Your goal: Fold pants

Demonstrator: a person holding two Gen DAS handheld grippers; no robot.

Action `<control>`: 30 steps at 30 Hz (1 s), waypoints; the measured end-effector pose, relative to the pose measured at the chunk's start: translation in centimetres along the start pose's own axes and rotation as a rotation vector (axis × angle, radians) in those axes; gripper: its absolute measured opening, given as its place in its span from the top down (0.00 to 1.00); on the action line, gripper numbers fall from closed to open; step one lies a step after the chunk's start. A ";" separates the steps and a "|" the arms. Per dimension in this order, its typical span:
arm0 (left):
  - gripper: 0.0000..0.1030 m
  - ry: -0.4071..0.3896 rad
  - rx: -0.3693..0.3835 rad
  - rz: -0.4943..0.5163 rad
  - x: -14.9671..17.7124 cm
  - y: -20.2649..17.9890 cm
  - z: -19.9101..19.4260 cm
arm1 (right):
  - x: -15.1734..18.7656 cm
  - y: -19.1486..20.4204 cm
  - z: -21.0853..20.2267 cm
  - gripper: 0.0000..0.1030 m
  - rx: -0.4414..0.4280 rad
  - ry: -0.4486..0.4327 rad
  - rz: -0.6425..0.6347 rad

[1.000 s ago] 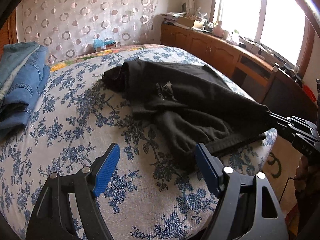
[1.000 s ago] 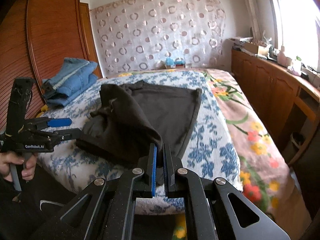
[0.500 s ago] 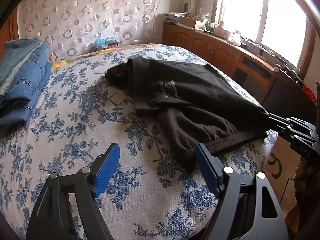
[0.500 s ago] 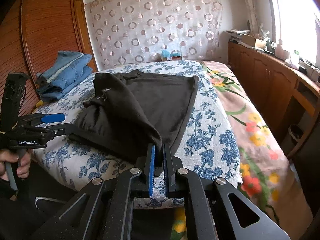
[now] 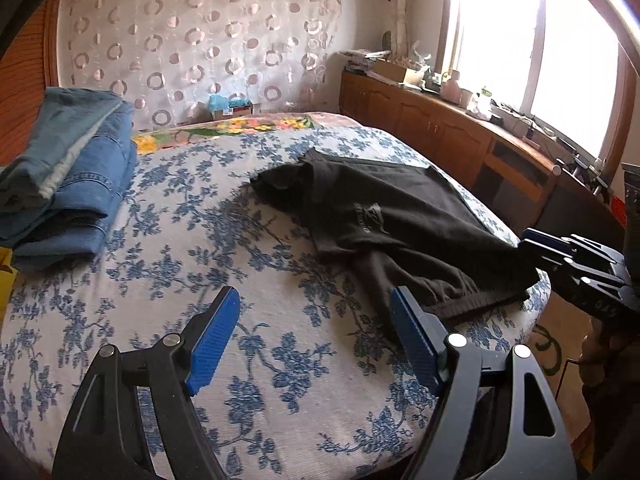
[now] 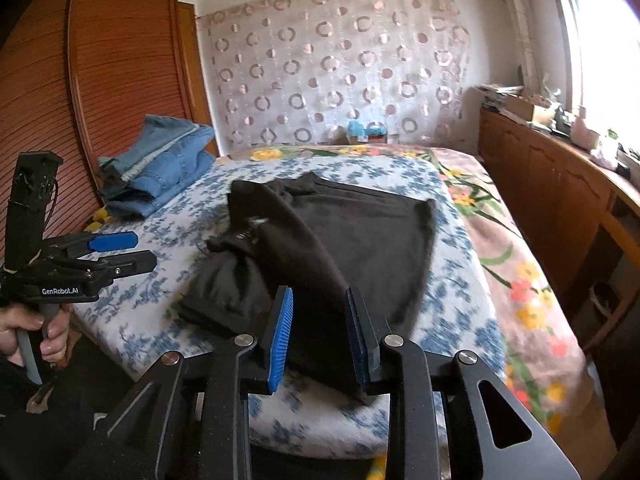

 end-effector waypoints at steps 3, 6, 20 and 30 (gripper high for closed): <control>0.24 -0.005 -0.004 -0.005 -0.1 0.4 -0.1 | -0.6 0.7 1.3 0.68 -0.019 0.007 -0.005; 0.24 -0.010 -0.007 -0.010 -0.1 0.8 -0.2 | -1.2 1.3 2.5 0.64 -0.038 0.014 -0.017; 0.24 -0.026 -0.040 -0.039 0.0 2.7 -0.6 | -4.4 3.5 9.5 0.60 -0.100 0.092 -0.084; 0.24 -0.030 -0.060 -0.070 0.5 4.2 -0.7 | -6.2 5.5 14.8 0.62 -0.141 0.182 -0.137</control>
Point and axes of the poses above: each gripper's, at about its wrist camera, not at the fingertips, and z roughly the way its jaws point, y to its left, x to its underside, the point moved 2 cm from there along z, roughly the way its jaws point, and after that the axes turned 2 degrees about -x, right-handed, at the moved point
